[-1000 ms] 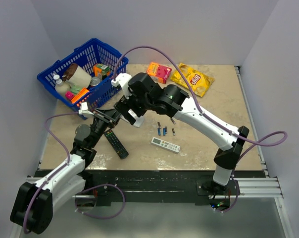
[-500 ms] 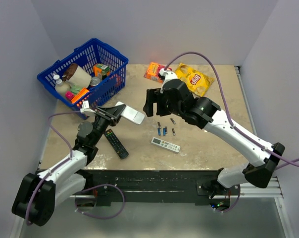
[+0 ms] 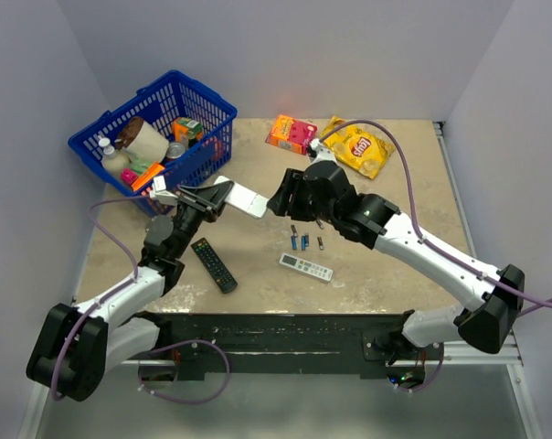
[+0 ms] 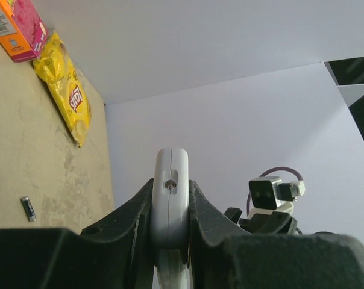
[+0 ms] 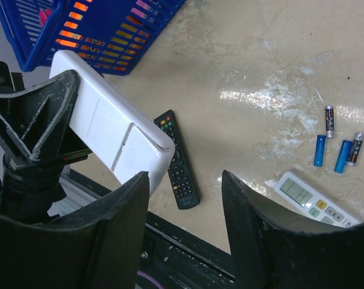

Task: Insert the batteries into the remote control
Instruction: Load the battery cover into the remote control.

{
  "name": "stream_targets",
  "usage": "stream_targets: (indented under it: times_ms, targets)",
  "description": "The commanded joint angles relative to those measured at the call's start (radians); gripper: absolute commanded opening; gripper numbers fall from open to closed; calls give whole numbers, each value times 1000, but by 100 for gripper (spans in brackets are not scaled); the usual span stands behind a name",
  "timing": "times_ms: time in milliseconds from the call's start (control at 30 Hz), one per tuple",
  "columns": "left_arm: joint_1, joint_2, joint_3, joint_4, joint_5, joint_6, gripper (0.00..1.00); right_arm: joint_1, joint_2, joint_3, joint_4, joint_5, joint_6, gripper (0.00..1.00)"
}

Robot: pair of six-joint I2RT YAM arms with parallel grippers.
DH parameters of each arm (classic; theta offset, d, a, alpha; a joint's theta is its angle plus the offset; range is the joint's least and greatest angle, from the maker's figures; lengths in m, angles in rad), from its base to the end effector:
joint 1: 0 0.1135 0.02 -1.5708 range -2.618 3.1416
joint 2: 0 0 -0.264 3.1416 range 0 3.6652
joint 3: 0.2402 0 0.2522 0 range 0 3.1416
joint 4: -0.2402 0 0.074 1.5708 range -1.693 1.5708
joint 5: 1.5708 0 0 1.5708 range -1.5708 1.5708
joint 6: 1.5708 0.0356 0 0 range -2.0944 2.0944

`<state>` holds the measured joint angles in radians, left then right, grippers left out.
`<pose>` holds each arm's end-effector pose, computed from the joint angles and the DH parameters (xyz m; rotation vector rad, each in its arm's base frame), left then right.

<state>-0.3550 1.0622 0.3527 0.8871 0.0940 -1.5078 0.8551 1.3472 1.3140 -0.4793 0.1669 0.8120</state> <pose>0.2090 -0.0810 0.2494 -0.7950 1.3878 -1.5768 0.2035 0.2250 0.3693 0.0598 2.1867 0.8230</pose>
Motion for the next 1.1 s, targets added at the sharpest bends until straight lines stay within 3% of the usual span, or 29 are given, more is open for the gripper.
stream_targets:
  times_ms: [0, 1067]
  targets:
    - [-2, 16, 69, 107, -17, 4, 0, -16, -60, -32, 131, -26, 79, 52]
    - [-6, 108, 132, 176, -20, -28, 0, -90, 17, -82, 284, -190, 128, 40]
